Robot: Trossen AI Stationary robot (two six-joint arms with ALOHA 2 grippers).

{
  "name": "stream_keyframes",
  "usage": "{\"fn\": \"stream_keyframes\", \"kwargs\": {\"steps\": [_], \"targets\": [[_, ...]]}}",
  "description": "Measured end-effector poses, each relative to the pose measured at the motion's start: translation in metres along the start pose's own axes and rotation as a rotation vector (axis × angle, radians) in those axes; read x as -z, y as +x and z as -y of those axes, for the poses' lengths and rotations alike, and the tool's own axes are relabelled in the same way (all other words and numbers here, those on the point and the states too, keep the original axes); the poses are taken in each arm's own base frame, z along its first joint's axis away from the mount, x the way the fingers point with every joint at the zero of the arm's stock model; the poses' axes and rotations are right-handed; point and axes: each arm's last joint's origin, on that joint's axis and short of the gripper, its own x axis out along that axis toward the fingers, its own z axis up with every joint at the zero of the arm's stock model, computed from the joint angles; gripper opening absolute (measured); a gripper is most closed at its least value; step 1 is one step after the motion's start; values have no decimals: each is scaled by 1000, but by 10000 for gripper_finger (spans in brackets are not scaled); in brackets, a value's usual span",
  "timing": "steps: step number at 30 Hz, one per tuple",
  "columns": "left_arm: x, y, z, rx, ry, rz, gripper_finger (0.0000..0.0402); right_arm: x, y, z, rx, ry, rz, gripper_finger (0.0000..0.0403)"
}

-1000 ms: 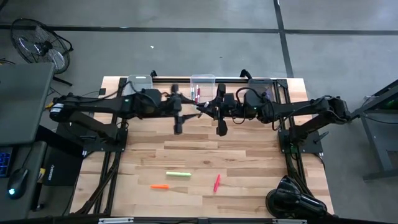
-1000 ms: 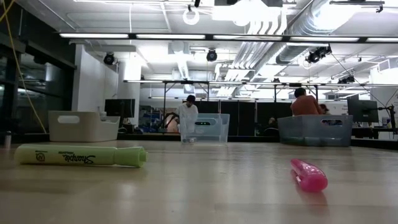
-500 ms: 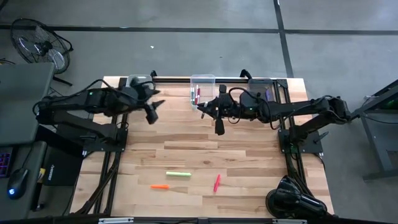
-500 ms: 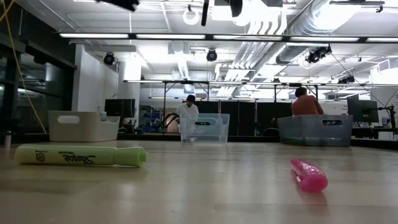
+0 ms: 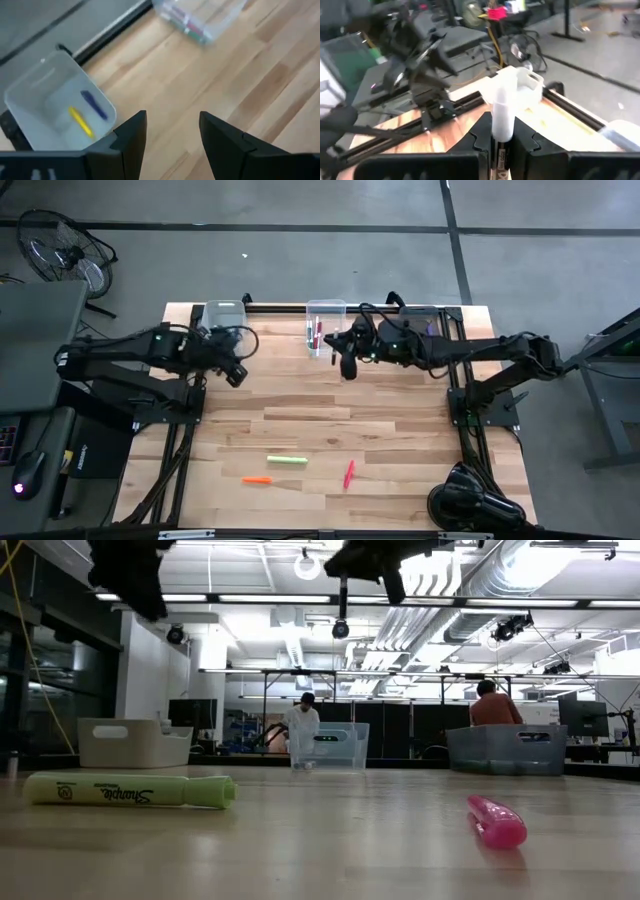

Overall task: Pick & Place Markers
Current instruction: Put the black marker pen into the transparent bin

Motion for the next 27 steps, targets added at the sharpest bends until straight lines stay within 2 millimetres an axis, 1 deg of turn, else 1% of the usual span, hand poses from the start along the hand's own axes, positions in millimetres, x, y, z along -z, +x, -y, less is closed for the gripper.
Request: {"fn": "stream_keyframes", "kwargs": {"steps": [3,7,10,13,17,21,27], "targets": [[14,15,3,5,4,-67,176,1,3,9,43,54,-12,23],[28,33,7,33,-4,-87,176,3,8,19,85,110,-27,24],[37,43,8,54,-37,-77,176,2,10,27,96,140,-28,24],[49,50,4,63,-63,-84,176,1,12,34,119,146,-20,23],[60,52,-2,91,-107,-69,176,2,18,49,163,192,-23,23],[64,48,-8,146,-154,-9,176,7,29,68,167,268,-44,23],[68,33,-23,231,-209,91,176,18,51,94,196,374,-67,23]]}}
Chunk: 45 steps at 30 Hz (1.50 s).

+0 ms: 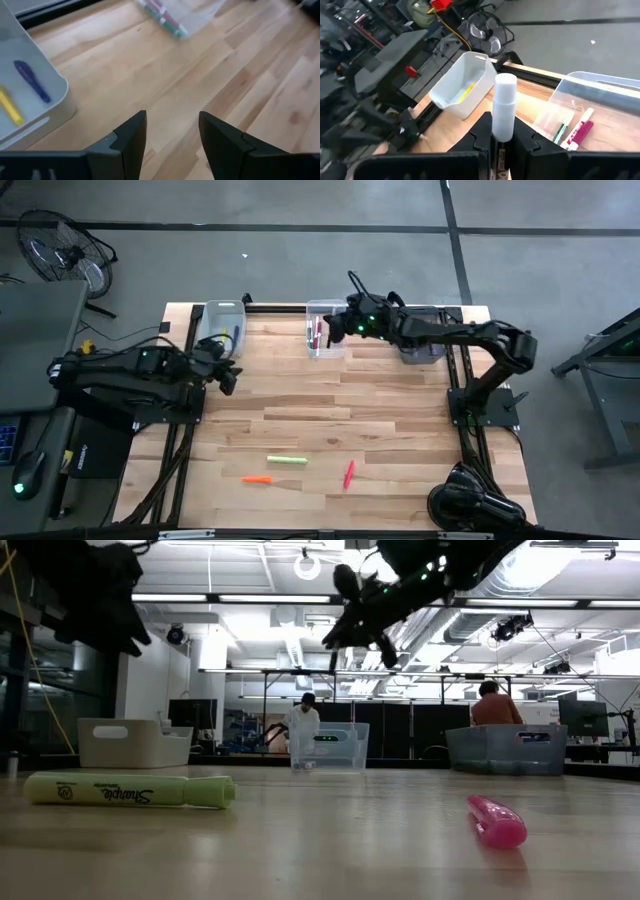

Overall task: Pick & Place Markers
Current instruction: Put the black marker pen into the transparent bin

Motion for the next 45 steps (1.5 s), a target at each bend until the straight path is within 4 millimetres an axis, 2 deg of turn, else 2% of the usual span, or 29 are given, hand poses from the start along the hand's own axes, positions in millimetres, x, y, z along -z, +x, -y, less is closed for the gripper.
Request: {"fn": "stream_keyframes", "kwargs": {"steps": [8,16,22,26,30,37,45], "targets": [[-2,-16,-8,72,-25,77,176,-18,42,3,94,23,-86,23],[-1,-17,-9,97,-27,66,176,-43,84,16,221,23,-231,23],[-1,-17,-9,99,-23,61,176,-51,111,32,289,69,-295,23],[-1,-17,-9,100,-7,60,176,-46,125,41,311,104,-329,23],[-1,-17,-9,99,-6,59,176,-32,133,55,368,140,-376,23],[-1,-17,-9,92,-3,64,176,-14,130,77,486,181,-434,23],[-1,-17,-9,91,0,62,176,-8,130,81,536,171,-419,32]]}}
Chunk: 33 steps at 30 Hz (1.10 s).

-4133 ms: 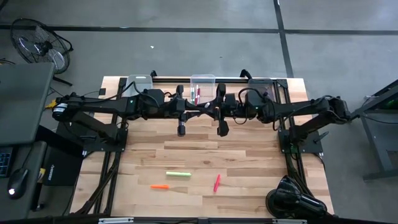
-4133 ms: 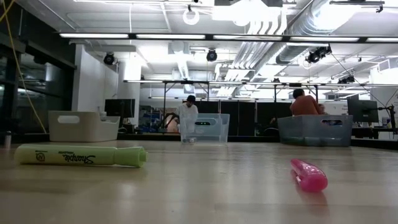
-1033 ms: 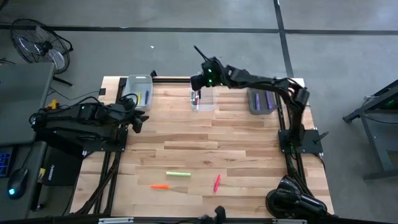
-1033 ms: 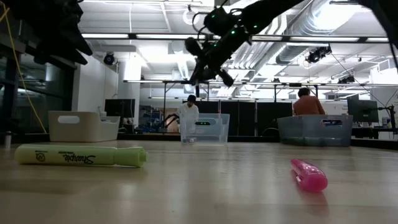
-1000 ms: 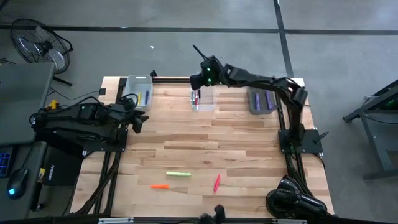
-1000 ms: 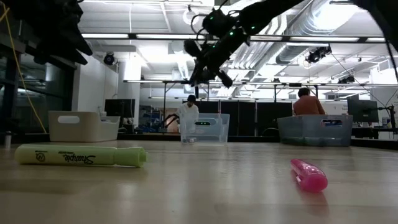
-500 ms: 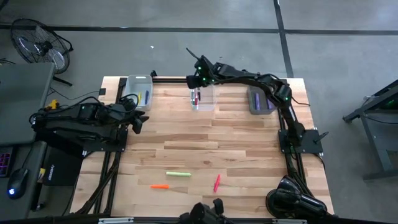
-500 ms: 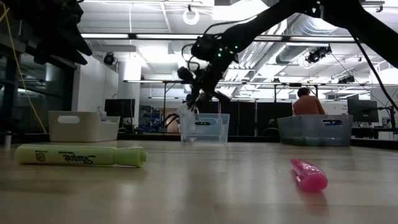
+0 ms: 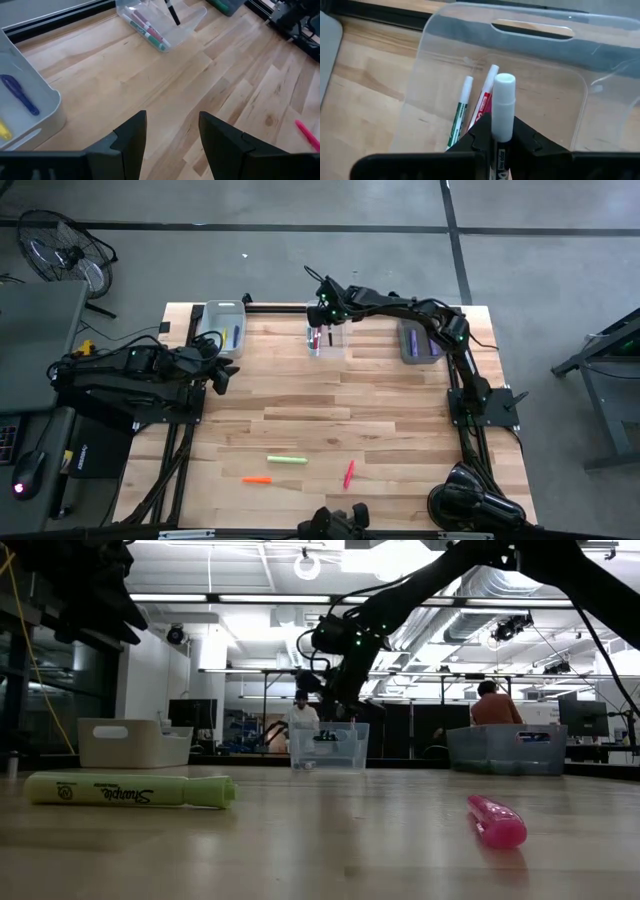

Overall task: Pick & Place Markers
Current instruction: Put the black marker pen into the transparent bin, then put the pink pen into the gray bin

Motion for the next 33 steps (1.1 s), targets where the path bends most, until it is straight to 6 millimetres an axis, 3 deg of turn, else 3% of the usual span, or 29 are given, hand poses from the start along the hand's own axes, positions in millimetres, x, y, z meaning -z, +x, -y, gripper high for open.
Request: {"fn": "stream_keyframes", "kwargs": {"steps": [8,15,24,33], "targets": [[0,0,0,-5,3,1,176,1,0,-2,-19,-25,-6,23],[0,0,0,-5,3,1,176,1,0,-2,-10,-21,-2,56],[0,0,0,-6,4,1,176,2,0,-3,-26,-38,-17,33],[0,0,0,-6,4,0,176,2,0,-5,-81,-88,-54,40]]}}
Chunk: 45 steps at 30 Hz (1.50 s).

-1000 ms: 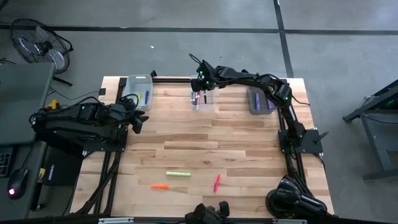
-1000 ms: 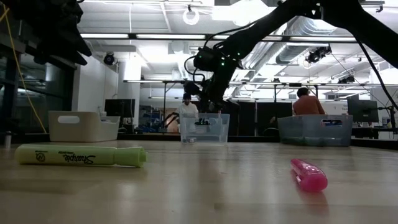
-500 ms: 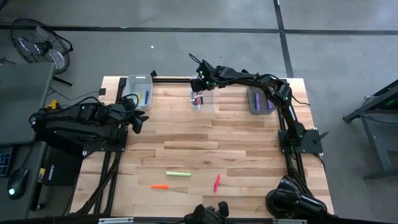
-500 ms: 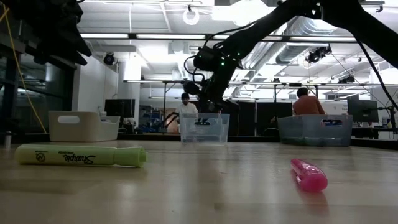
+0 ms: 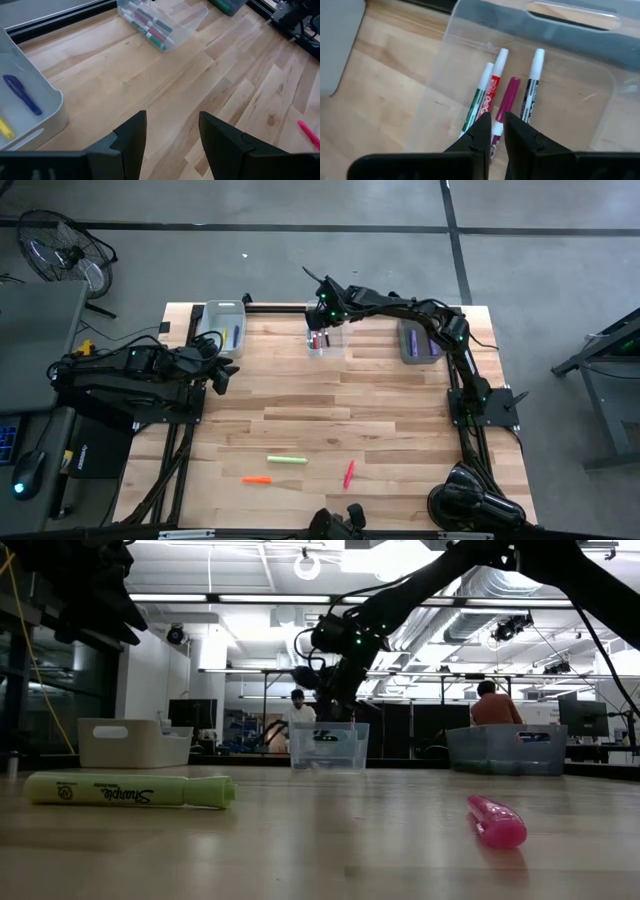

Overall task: Pick & Place Markers
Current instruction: Put the pink pen into the gray bin

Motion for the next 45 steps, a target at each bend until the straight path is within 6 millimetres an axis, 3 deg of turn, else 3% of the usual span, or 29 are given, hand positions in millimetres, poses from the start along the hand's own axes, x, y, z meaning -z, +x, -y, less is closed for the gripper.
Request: {"fn": "stream_keyframes", "kwargs": {"steps": [5,14,22,32,45], "targets": [[0,0,0,0,0,-1,176,-3,-13,-4,-2,-46,30,31],[0,0,0,0,1,-3,176,-11,-59,-20,-44,-134,132,25],[1,0,0,-3,3,-8,176,4,-111,-50,-125,-296,179,21],[2,0,-1,4,27,-28,176,43,-169,-82,-190,-482,190,20],[2,0,0,33,45,-52,176,138,-193,-117,-321,-862,-156,21]]}}
